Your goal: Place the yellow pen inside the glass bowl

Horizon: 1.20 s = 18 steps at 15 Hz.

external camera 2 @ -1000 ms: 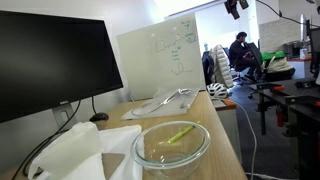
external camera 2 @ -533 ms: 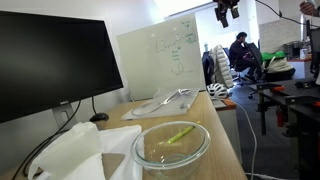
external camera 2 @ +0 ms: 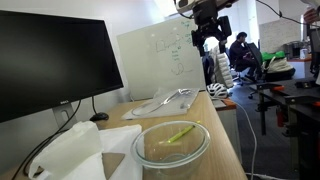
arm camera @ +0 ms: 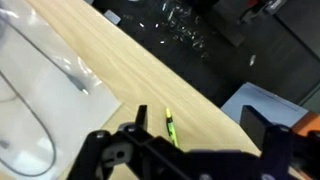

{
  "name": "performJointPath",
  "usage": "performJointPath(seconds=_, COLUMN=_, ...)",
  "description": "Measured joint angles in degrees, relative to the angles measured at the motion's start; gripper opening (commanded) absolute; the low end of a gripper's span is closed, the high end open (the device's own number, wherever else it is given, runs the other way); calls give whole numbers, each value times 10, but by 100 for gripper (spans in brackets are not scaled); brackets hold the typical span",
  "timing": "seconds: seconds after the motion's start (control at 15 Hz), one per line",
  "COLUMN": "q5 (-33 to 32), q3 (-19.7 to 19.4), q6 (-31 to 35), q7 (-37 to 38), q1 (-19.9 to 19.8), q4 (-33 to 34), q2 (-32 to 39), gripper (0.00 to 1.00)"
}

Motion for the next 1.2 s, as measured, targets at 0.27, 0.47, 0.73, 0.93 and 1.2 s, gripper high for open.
performJointPath(seconds=0.27, q5=-80, q3=39, q6=34, q7=20, q1=-8, q4=47, q2=121, gripper=100)
performJointPath(seconds=0.47, q5=-105, q3=43, q6=30, q7=41, q1=-18, q4=71, q2=149, gripper=100)
performJointPath(seconds=0.73, q5=-89, q3=46, q6=46, q7=27, q1=-24, q4=68, q2=151, gripper=100)
performJointPath(seconds=0.93, q5=-41, q3=45, q6=130, q7=-18, q1=-43, q4=56, q2=178, gripper=100)
performJointPath(seconds=1.2, q5=28, q3=65, q6=252, q7=-91, q1=-72, q4=61, q2=257, gripper=100)
